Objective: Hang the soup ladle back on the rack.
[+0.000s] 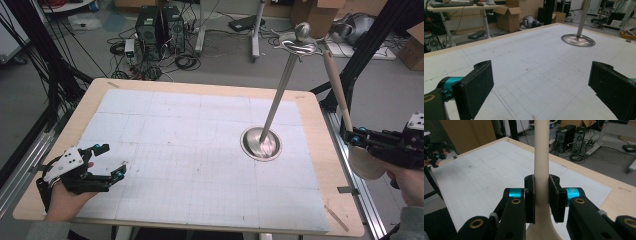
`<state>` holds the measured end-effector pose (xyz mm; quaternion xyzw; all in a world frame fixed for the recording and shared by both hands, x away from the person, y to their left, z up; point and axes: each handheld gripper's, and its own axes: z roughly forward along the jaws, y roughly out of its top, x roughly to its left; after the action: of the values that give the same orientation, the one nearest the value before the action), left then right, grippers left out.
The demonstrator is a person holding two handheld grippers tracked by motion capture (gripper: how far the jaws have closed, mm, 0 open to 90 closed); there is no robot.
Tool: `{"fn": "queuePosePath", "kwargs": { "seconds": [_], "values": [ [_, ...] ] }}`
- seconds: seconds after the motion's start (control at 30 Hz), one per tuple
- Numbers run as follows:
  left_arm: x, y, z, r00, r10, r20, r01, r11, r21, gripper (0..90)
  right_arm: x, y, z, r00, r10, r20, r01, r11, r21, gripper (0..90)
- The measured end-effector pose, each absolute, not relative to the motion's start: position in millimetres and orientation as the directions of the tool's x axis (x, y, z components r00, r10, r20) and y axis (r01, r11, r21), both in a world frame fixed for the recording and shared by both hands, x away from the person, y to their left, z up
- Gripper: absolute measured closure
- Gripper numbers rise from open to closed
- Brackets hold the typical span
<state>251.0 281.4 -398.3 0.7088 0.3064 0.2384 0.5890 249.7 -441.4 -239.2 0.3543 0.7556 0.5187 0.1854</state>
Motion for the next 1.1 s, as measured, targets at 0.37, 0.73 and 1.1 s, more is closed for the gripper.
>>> {"fn": "queuePosePath", "kwargs": {
  "seconds": [0.37,0.73,1.1],
  "values": [
    [251,281,-398,0.698,0.716,-0.023,0.154,-0.119,0.981,6.4,256,-430,-244,-0.689,0.719,0.091,0.361,0.232,0.903,77.0],
    [250,282,-398,0.699,0.715,-0.024,0.152,-0.115,0.982,6.4,271,-416,-252,-0.683,0.723,0.098,0.396,0.255,0.882,76.9],
    [249,284,-398,0.696,0.718,-0.027,0.153,-0.111,0.982,6.4,291,-393,-261,-0.684,0.723,0.099,0.422,0.282,0.861,76.9]
  ]
}}
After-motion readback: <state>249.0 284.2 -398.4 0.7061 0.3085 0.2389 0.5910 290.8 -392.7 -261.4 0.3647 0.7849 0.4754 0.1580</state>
